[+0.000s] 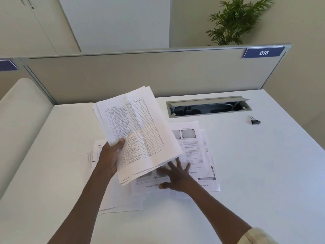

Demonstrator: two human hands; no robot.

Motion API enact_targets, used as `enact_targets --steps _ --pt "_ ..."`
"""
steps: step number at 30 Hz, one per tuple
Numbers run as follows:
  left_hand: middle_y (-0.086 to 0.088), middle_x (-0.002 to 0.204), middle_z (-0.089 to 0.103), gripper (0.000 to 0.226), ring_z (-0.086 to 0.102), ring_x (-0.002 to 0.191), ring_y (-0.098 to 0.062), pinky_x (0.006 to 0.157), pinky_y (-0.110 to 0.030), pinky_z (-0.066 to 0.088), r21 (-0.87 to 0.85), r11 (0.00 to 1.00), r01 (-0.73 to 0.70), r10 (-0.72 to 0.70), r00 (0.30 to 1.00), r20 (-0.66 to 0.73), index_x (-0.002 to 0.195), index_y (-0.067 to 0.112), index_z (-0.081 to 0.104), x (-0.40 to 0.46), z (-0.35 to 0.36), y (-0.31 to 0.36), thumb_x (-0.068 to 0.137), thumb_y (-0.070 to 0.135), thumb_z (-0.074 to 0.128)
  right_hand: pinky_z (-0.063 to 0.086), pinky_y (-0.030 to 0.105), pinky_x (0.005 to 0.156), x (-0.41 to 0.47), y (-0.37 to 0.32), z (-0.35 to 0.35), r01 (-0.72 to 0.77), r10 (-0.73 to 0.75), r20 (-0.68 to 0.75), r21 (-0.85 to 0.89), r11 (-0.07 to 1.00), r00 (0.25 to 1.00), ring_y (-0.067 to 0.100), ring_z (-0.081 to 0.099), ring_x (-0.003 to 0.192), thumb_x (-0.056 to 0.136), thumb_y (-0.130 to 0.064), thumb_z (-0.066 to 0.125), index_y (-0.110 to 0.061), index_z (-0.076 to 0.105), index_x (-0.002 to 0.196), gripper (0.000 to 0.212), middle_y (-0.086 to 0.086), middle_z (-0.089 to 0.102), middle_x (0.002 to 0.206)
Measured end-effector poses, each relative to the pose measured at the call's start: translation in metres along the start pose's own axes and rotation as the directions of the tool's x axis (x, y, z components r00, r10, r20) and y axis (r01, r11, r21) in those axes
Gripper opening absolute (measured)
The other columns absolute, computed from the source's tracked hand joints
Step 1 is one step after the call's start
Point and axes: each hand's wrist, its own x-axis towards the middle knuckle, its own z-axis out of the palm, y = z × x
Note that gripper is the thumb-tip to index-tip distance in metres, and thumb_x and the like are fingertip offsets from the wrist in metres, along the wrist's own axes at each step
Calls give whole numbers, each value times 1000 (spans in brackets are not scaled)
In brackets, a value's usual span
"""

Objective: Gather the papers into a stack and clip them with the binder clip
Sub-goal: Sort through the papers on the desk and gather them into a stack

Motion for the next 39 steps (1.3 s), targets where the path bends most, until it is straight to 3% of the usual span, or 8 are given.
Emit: enact_targets --steps 7,23,27,29,31,33,36,39 --pt "-1 111 75 29 73 97 -17 70 -29 60 40 999 -37 39 998 -48 118 17 68 -8 6 -4 94 3 57 -6 79 103 -17 48 -7 -38 39 -9 19 999 999 35 -23 148 78 -68 61 -54 19 148 82 -9 -19 163" --pt "-4 111 75 31 73 97 -20 69 -30 60 63 998 -13 16 999 -41 122 12 67 -29 68 -43 93 3 60 -8 71 110 -77 161 -28 -64 65 -2 87 994 998 25 -21 150 72 -56 74 -55 29 145 86 -14 -14 163" --pt "-2 109 76 27 73 95 -19 70 -30 59 66 998 -18 19 1000 -17 117 16 68 -34 78 -48 95 4 57 -2 65 114 -88 181 -37 -73 72 10 149 986 997 17 -9 151 67 -64 74 -53 39 141 83 -14 -5 164" --pt "0 107 77 26 73 94 -17 71 -30 59 79 997 -26 26 1000 -10 114 17 69 -36 81 -50 96 4 56 13 55 119 -91 188 -43 -131 155 -66 284 950 986 16 10 151 63 -74 71 -49 49 137 81 -7 12 165" --pt "0 109 76 27 73 96 -18 73 -30 58 92 995 -33 34 999 -11 116 17 68 -36 83 -52 95 4 56 31 45 114 -90 198 -47 -199 325 -258 416 887 910 23 30 144 72 -58 76 -35 55 136 71 4 32 158" --pt "0 109 76 28 73 96 -18 73 -31 59 95 995 -32 33 999 -10 116 18 68 -37 87 -53 96 4 56 40 45 106 -89 212 -54 -339 512 -386 433 835 767 33 38 136 80 -45 76 -18 53 138 68 14 42 149" --pt "2 106 77 29 74 93 -15 69 -28 59 93 995 -45 47 999 -13 117 17 67 -37 93 -56 94 1 56 44 49 98 -92 232 -68 -606 779 -323 494 623 538 41 41 126 80 -44 75 -3 48 131 71 23 47 135" --pt "0 105 77 31 74 91 -16 66 -26 59 84 995 -50 51 999 -6 119 13 66 -36 98 -59 93 -1 56 41 51 99 -95 247 -72 -705 887 -186 548 450 422 40 39 127 72 -48 81 0 44 128 82 24 45 133"
